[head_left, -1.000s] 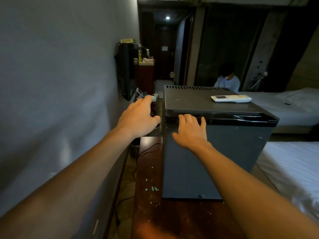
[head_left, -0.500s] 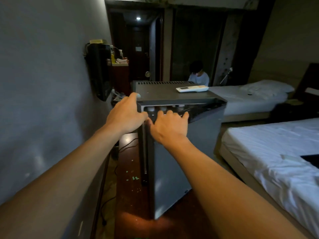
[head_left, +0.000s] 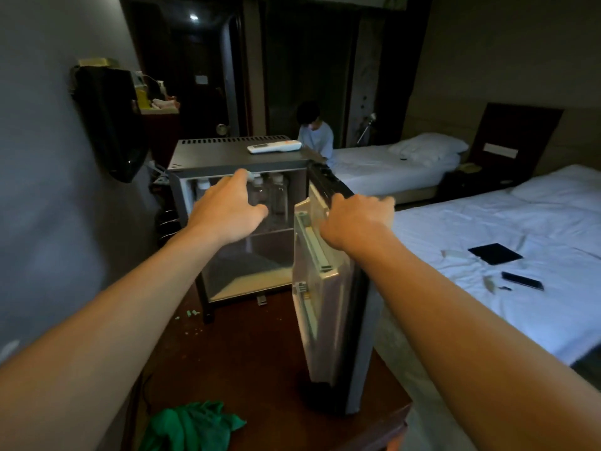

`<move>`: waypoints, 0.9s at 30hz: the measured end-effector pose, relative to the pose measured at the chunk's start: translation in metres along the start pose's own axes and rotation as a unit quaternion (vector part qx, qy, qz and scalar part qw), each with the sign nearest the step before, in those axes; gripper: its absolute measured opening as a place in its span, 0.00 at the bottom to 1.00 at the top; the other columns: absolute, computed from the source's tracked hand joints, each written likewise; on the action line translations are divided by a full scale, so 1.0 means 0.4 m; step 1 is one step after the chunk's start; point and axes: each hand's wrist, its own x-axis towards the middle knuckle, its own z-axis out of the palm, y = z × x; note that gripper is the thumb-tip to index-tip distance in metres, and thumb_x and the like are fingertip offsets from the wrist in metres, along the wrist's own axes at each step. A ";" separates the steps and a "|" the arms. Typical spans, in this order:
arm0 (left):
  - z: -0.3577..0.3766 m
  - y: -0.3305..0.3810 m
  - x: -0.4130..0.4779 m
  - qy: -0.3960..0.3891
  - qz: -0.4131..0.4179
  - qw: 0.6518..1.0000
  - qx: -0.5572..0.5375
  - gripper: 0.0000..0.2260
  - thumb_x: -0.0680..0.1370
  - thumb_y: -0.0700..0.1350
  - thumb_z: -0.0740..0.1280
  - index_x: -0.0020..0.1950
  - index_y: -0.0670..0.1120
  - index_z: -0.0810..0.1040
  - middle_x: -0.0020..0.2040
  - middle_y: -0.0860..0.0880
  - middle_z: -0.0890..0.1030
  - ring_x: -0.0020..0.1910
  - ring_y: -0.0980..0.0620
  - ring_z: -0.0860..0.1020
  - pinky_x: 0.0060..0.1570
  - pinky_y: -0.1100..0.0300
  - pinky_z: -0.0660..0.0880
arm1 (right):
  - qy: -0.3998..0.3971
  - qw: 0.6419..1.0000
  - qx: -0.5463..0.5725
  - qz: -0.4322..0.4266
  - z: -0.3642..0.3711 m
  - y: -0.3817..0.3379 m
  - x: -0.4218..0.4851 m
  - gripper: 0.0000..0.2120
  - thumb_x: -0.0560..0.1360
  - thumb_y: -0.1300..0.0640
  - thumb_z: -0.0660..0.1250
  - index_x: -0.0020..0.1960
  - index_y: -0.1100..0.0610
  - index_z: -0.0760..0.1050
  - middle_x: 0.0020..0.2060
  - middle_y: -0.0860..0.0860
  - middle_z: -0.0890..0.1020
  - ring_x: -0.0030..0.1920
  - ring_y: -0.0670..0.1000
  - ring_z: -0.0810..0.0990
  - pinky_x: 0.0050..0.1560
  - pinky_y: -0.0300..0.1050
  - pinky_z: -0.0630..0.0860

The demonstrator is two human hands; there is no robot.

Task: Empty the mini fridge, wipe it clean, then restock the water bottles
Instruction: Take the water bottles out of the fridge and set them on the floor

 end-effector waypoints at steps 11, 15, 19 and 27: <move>0.076 0.035 0.206 -0.012 0.017 1.000 0.005 0.25 0.77 0.51 0.67 0.72 0.50 0.64 0.66 0.48 0.72 0.60 0.44 0.74 0.57 0.45 0.74 | -0.038 0.989 -0.028 0.137 0.157 0.152 0.215 0.30 0.79 0.46 0.50 0.76 0.60 0.52 0.74 0.68 0.56 0.72 0.72 0.55 0.72 0.64 0.54; 0.120 0.008 0.278 -0.045 -0.001 0.999 0.019 0.25 0.76 0.52 0.66 0.71 0.50 0.65 0.63 0.48 0.73 0.58 0.45 0.74 0.55 0.45 0.74 | -0.024 0.985 -0.040 0.165 0.178 0.186 0.287 0.27 0.79 0.45 0.50 0.73 0.59 0.55 0.72 0.68 0.60 0.73 0.69 0.57 0.73 0.64 0.52; 0.161 -0.016 0.348 -0.055 -0.036 0.998 0.019 0.23 0.75 0.52 0.67 0.69 0.50 0.66 0.63 0.48 0.73 0.56 0.46 0.75 0.55 0.47 0.75 | -0.020 0.984 -0.048 0.169 0.141 0.199 0.373 0.30 0.79 0.38 0.50 0.72 0.57 0.60 0.71 0.66 0.65 0.72 0.66 0.61 0.74 0.65 0.49; 0.222 -0.050 0.446 -0.046 -0.103 0.993 0.031 0.12 0.75 0.52 0.68 0.52 0.47 0.71 0.55 0.47 0.78 0.54 0.46 0.76 0.55 0.51 0.74 | 0.090 0.951 0.258 -0.142 0.145 -0.052 0.539 0.13 0.77 0.46 0.61 0.53 0.55 0.75 0.49 0.55 0.80 0.50 0.56 0.79 0.53 0.55 0.76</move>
